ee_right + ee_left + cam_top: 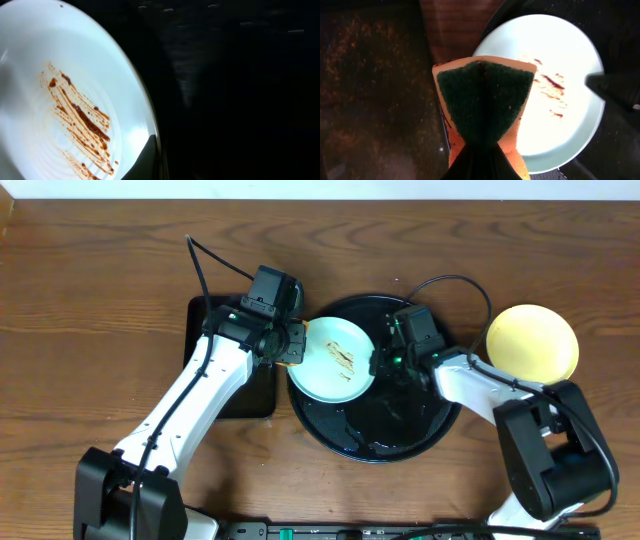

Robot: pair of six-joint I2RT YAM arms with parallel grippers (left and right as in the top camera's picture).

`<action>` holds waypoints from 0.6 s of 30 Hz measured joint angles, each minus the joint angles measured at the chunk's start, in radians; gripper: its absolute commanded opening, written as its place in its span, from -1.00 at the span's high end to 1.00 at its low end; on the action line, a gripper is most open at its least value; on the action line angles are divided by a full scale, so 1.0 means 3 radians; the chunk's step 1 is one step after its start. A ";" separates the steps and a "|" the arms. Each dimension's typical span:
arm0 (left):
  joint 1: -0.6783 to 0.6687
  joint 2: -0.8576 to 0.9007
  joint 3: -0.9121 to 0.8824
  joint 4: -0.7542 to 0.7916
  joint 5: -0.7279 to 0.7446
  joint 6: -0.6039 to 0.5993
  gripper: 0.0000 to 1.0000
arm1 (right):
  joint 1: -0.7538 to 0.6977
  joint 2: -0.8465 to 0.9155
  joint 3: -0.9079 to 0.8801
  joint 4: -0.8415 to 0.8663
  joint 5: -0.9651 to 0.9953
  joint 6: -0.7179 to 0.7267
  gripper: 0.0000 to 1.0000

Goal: Clean dirty plates on tray and stack at the side
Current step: 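Move the right gripper to the light-blue plate on the round tray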

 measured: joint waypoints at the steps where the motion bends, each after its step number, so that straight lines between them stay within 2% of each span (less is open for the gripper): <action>1: 0.0000 0.0000 0.0000 -0.0001 0.0000 0.0000 0.83 | -0.0025 -0.0034 -0.0001 -0.0075 0.0057 -0.0076 0.98; 7: 0.0000 0.0000 0.0000 -0.0001 0.0000 0.0000 0.83 | -0.0122 -0.0320 -0.0010 -0.0455 0.0378 -0.0764 0.98; 14: 0.0000 0.0000 0.0000 -0.0001 0.0000 -0.0001 0.83 | -0.0139 -0.0772 -0.0010 -0.0655 0.0604 -0.1979 0.98; 18: 0.0000 0.0000 0.0000 -0.0001 0.0000 -0.0001 0.83 | -0.0139 -0.0830 -0.0010 -0.0650 0.0858 -0.2578 0.98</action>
